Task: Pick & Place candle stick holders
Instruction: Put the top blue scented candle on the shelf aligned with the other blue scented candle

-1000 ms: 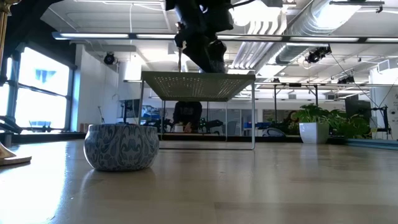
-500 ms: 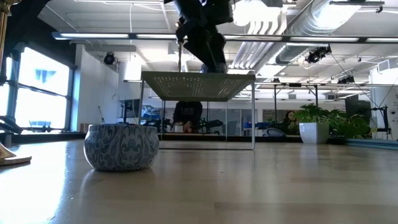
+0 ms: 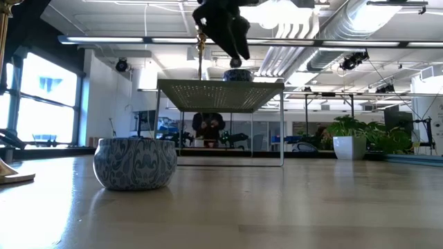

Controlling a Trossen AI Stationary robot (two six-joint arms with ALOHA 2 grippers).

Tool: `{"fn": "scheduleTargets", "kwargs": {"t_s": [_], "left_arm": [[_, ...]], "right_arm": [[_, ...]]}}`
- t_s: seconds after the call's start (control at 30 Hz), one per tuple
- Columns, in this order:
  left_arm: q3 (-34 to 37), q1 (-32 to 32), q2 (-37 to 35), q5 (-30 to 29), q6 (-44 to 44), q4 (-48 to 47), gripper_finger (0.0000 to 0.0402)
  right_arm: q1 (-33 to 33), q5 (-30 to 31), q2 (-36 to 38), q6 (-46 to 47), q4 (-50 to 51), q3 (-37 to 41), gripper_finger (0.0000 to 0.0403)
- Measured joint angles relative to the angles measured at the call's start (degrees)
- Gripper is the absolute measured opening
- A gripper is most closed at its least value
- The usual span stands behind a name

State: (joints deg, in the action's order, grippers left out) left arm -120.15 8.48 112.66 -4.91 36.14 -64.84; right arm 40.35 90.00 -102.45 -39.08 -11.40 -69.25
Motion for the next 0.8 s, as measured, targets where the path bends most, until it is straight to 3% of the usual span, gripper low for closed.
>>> {"fn": "scheduleTargets", "kwargs": {"t_s": [0.37,0.53,0.7,0.8], "left_arm": [[-14.16,-3.96,0.00,0.08,-10.51,-15.46,0.0383],[-13.89,-7.70,-3.71,4.73,-13.54,-18.75,0.0383],[-14.79,-10.14,-7.82,13.42,-18.06,-21.37,0.0383],[-14.83,-11.65,-10.06,17.32,-20.13,-22.50,0.0383]], "right_arm": [[3.44,0.00,-0.02,0.50,0.00,0.00,0.0259],[5.25,-1.39,-0.02,1.75,-0.68,0.02,0.0259],[5.60,-10.30,1.98,1.86,-4.52,0.04,0.0259],[3.92,-20.71,5.21,8.10,-4.26,-0.06,0.0259]]}}
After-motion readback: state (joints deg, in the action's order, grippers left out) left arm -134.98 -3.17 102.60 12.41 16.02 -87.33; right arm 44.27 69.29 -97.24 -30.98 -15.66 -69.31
